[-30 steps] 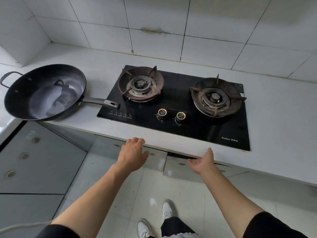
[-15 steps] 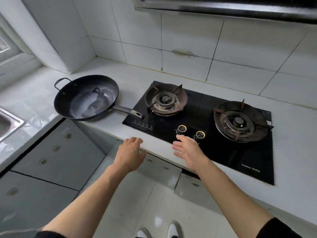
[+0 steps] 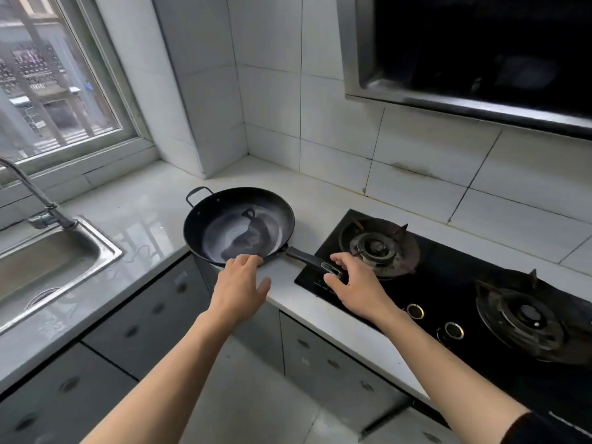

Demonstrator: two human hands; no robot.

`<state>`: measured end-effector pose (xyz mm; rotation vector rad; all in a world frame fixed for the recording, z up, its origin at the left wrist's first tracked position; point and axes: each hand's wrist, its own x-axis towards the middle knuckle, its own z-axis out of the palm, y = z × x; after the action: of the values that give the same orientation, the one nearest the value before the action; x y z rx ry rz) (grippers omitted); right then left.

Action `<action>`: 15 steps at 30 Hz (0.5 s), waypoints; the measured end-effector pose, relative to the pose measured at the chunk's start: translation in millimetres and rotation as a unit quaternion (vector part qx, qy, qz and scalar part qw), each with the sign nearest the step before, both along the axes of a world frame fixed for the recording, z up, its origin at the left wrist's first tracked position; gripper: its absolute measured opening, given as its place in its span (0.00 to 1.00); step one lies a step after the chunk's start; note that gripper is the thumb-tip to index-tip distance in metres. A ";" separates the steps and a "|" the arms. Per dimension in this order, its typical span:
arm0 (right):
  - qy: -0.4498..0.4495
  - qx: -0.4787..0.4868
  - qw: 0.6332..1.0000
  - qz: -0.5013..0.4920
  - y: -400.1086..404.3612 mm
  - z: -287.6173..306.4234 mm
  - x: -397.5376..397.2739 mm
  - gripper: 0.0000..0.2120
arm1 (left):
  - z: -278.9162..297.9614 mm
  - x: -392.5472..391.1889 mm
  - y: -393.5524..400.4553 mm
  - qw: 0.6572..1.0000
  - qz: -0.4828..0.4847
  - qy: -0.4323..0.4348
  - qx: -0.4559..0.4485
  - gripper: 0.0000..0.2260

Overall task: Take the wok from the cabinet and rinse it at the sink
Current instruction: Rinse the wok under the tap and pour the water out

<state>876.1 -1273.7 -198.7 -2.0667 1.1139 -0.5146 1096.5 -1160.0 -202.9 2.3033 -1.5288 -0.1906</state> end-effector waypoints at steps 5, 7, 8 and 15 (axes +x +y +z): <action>0.031 -0.063 0.998 -0.007 -3.4 13.0 58.7 0.21 | 7.5 66.9 -3.2 0.998 0.015 0.031 -0.043 0.19; 0.044 -0.077 0.996 -0.006 -2.2 12.0 74.1 0.21 | 4.7 84.5 -1.1 0.998 0.016 0.044 -0.041 0.19; 0.052 -0.082 0.995 -0.004 -2.4 10.5 80.5 0.22 | 2.9 92.4 -0.4 0.998 0.015 0.048 -0.039 0.19; 0.087 -0.071 0.994 -0.009 -26.6 -11.3 116.0 0.22 | -13.5 151.5 -17.2 0.999 0.015 0.037 -0.035 0.20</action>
<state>992.1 -1300.3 -210.1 -2.2614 1.2295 -0.4388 1248.0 -1177.2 -216.3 2.2382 -1.4407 -0.2076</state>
